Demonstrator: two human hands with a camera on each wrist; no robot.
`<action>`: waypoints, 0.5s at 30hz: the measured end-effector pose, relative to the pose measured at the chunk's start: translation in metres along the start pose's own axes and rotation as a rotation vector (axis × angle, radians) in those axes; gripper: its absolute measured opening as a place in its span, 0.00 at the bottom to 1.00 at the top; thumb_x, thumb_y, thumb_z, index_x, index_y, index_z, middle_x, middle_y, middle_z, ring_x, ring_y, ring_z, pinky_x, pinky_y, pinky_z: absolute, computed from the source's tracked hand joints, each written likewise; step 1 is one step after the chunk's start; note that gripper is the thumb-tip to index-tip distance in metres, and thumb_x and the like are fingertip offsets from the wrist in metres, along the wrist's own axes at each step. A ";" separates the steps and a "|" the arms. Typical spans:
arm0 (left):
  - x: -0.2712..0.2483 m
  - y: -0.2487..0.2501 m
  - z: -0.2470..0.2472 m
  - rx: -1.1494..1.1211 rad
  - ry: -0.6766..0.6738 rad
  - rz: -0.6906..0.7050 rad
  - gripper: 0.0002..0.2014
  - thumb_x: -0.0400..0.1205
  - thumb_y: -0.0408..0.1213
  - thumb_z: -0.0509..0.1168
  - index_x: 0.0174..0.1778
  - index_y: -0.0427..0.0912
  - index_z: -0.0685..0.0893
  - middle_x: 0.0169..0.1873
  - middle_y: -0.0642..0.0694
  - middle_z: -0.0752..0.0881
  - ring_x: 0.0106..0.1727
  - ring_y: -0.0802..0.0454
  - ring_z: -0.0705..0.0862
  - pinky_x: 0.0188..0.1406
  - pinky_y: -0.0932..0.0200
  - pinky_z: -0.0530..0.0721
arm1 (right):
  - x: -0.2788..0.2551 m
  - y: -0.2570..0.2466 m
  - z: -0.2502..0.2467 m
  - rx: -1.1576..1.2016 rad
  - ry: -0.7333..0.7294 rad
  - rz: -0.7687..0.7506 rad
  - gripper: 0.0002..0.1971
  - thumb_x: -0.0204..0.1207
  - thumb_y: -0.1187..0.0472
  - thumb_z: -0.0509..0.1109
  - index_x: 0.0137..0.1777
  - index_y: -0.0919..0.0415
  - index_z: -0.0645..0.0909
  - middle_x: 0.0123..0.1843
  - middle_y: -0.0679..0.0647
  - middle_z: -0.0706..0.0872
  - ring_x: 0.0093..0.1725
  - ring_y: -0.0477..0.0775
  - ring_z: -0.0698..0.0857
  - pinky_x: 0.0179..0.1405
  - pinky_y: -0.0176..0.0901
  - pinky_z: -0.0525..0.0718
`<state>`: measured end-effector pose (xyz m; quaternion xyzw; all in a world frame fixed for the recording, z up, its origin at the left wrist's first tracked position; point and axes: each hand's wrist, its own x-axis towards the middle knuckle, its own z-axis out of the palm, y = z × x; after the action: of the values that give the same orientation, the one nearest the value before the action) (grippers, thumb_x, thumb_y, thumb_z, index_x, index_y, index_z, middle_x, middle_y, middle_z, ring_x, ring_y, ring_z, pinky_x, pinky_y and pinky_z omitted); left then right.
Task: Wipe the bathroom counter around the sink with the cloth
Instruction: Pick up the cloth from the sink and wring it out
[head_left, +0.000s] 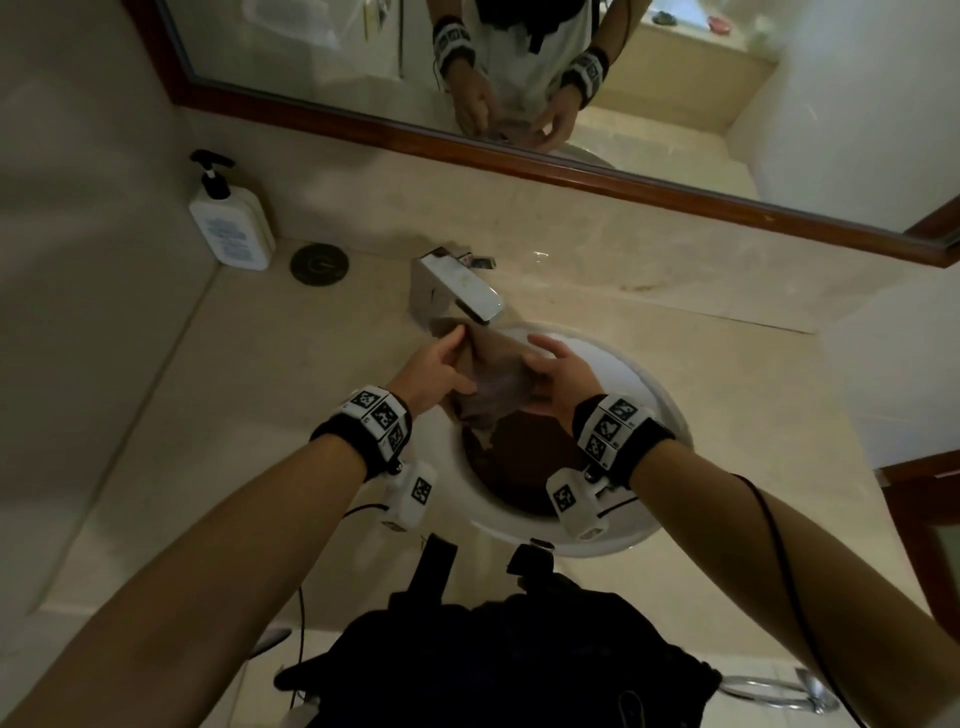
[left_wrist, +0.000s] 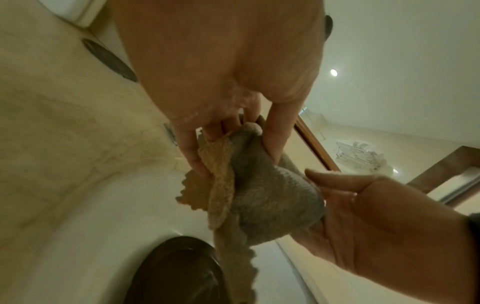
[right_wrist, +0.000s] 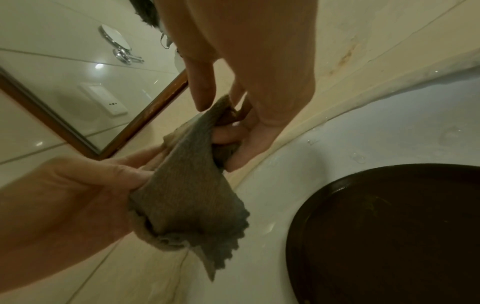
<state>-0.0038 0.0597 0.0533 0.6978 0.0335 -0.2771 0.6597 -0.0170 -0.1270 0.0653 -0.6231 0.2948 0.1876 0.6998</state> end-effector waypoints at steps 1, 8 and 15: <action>-0.001 0.000 -0.006 0.017 0.006 -0.007 0.44 0.72 0.13 0.65 0.83 0.41 0.56 0.74 0.40 0.73 0.73 0.44 0.73 0.65 0.56 0.77 | -0.001 0.001 0.003 -0.045 -0.007 0.009 0.18 0.77 0.65 0.68 0.66 0.49 0.79 0.63 0.58 0.83 0.58 0.63 0.84 0.50 0.58 0.86; -0.007 0.002 -0.046 0.090 0.056 -0.027 0.45 0.70 0.15 0.67 0.82 0.44 0.60 0.76 0.41 0.71 0.71 0.45 0.74 0.68 0.51 0.77 | -0.002 0.009 0.026 -0.455 0.048 0.025 0.10 0.75 0.58 0.74 0.55 0.55 0.84 0.48 0.54 0.84 0.45 0.54 0.83 0.45 0.47 0.84; -0.024 -0.012 -0.082 0.150 0.118 0.005 0.43 0.68 0.19 0.69 0.78 0.56 0.69 0.63 0.35 0.80 0.62 0.41 0.82 0.66 0.39 0.80 | -0.005 0.005 0.061 -0.382 0.017 -0.047 0.12 0.67 0.57 0.75 0.48 0.62 0.84 0.57 0.64 0.87 0.54 0.61 0.85 0.64 0.61 0.81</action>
<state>-0.0010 0.1453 0.0506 0.7604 0.0495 -0.2357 0.6031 -0.0130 -0.0662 0.0675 -0.7530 0.2450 0.2185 0.5703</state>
